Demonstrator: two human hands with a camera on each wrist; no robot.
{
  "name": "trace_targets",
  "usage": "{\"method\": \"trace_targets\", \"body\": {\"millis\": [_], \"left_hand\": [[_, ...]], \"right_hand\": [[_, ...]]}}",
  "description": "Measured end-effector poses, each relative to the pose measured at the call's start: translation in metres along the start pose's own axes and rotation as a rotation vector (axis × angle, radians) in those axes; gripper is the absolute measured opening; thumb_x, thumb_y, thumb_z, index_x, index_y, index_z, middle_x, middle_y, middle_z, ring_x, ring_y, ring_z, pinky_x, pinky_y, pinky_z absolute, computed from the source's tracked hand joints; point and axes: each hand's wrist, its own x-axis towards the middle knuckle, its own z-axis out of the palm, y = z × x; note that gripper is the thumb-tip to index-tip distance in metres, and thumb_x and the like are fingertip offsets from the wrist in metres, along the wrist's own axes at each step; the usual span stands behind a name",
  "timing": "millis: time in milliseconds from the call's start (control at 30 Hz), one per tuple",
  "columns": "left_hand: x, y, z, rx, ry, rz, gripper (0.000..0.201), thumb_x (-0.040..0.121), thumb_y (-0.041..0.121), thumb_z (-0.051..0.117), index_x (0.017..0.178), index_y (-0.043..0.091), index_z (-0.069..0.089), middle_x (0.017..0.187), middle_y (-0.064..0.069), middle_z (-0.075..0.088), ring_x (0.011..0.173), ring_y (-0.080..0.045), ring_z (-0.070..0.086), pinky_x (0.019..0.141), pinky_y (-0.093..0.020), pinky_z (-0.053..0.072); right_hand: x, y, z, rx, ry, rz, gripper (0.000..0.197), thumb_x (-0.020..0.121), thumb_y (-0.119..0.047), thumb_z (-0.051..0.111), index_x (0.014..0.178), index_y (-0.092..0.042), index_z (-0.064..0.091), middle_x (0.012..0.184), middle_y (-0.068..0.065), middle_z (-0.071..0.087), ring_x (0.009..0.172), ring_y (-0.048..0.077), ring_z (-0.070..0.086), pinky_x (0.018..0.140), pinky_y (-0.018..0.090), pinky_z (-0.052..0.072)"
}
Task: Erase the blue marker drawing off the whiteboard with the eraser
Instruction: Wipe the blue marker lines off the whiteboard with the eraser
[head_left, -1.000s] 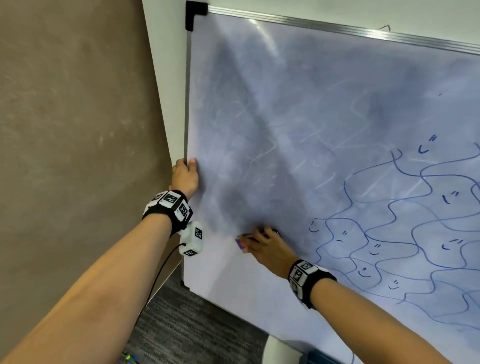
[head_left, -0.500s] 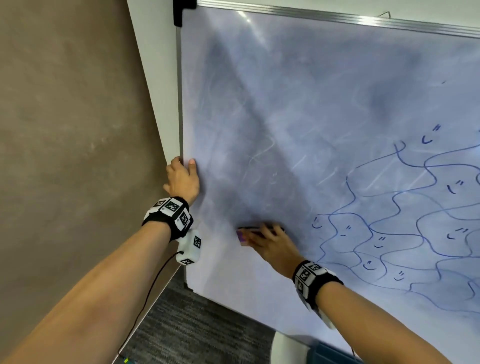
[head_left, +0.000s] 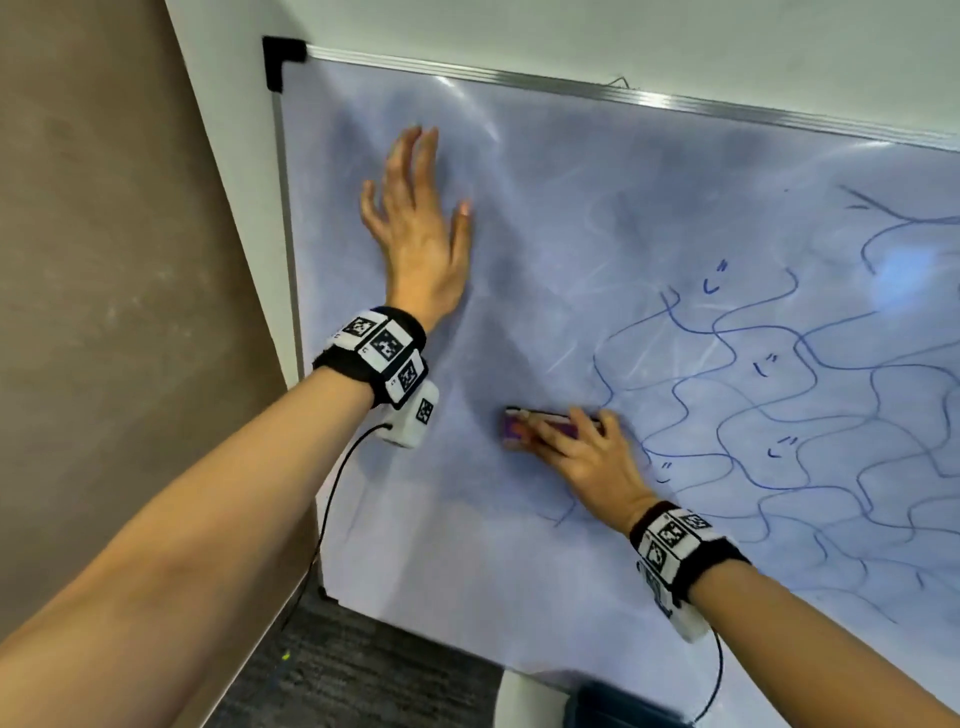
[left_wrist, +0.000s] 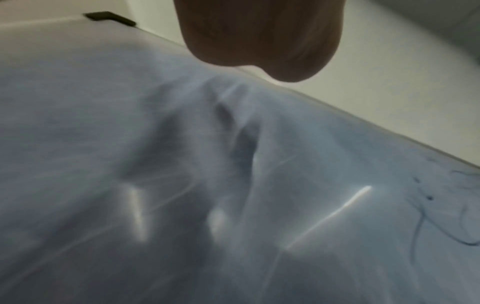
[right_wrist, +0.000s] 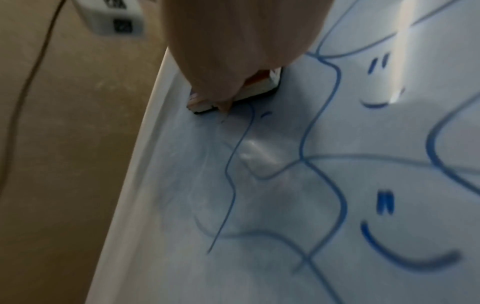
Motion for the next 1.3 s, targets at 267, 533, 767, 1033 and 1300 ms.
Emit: {"method": "trace_targets", "body": {"millis": [267, 533, 767, 1033, 1300], "left_hand": [[0.021, 0.076, 0.022, 0.191, -0.237, 0.299, 0.056, 0.099, 0.031, 0.034, 0.150, 0.013, 0.023, 0.158, -0.006, 0.019, 0.146, -0.017, 0.015, 0.113, -0.055, 0.005], [0.023, 0.095, 0.036, 0.238, -0.257, 0.285, 0.056, 0.096, 0.030, 0.036, 0.148, 0.012, 0.028, 0.156, -0.006, 0.023, 0.144, -0.018, 0.019, 0.111, -0.058, 0.004], [0.043, 0.112, 0.037, 0.303, -0.275, 0.255, 0.055, 0.100, 0.034, 0.029, 0.150, 0.012, 0.022, 0.156, -0.003, 0.023, 0.145, -0.015, 0.015, 0.112, -0.059, 0.000], [0.044, 0.114, 0.037, 0.361, -0.293, 0.229, 0.054, 0.099, 0.034, 0.030, 0.150, 0.017, 0.023, 0.153, -0.001, 0.027, 0.143, -0.015, 0.020, 0.106, -0.053, 0.016], [0.044, 0.114, 0.039, 0.346, -0.277, 0.208, 0.054, 0.098, 0.033, 0.031, 0.149, 0.017, 0.024, 0.152, 0.000, 0.028, 0.142, -0.014, 0.021, 0.103, -0.052, 0.018]], "right_hand": [[-0.071, -0.017, 0.020, -0.027, -0.325, -0.267, 0.056, 0.069, -0.021, 0.074, 0.123, -0.030, 0.062, 0.142, -0.007, 0.041, 0.105, 0.032, 0.045, 0.086, 0.047, 0.038], [-0.039, 0.032, -0.011, -0.001, -0.013, 0.033, 0.074, 0.062, -0.002, 0.074, 0.128, -0.028, 0.055, 0.141, -0.004, 0.042, 0.101, 0.034, 0.045, 0.082, 0.043, 0.034], [-0.077, -0.004, 0.011, 0.024, -0.180, -0.049, 0.080, 0.064, -0.006, 0.064, 0.138, -0.031, 0.043, 0.134, -0.005, 0.050, 0.101, 0.034, 0.044, 0.083, 0.044, 0.035], [-0.093, -0.017, 0.017, -0.055, -0.525, -0.375, 0.048, 0.069, -0.028, 0.074, 0.116, -0.031, 0.066, 0.141, -0.006, 0.043, 0.105, 0.033, 0.047, 0.080, 0.044, 0.038], [-0.080, -0.023, 0.012, -0.163, -0.658, -0.374, 0.057, 0.085, -0.026, 0.061, 0.140, -0.029, 0.045, 0.157, 0.000, 0.018, 0.121, 0.037, 0.036, 0.090, 0.050, 0.038]]}}
